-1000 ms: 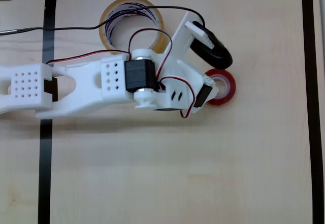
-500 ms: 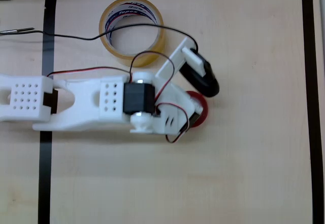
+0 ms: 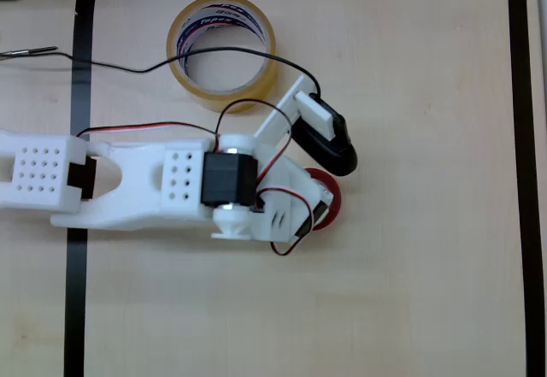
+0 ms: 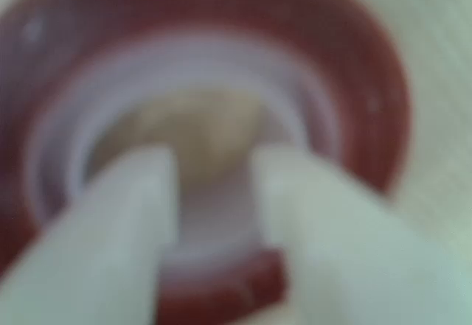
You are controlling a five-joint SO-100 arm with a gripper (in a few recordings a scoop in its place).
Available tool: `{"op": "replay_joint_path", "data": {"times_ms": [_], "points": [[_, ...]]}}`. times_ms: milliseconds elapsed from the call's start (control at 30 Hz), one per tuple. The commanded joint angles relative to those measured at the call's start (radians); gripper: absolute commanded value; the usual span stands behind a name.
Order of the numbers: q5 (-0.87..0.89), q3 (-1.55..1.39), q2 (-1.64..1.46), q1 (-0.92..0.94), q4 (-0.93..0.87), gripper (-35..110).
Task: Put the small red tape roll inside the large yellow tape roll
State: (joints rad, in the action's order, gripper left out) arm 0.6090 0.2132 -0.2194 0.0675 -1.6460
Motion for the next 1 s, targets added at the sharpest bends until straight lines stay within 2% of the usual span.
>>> {"op": "replay_joint_path", "data": {"times_ms": [0,367,967], "points": [[-0.06,0.029,-0.227,-0.018,0.018,9],[-0.242,0.029,-0.318,-0.074,-0.161,11],[-0.385,-0.035,-0.202,0.038,-0.163,16]]}}
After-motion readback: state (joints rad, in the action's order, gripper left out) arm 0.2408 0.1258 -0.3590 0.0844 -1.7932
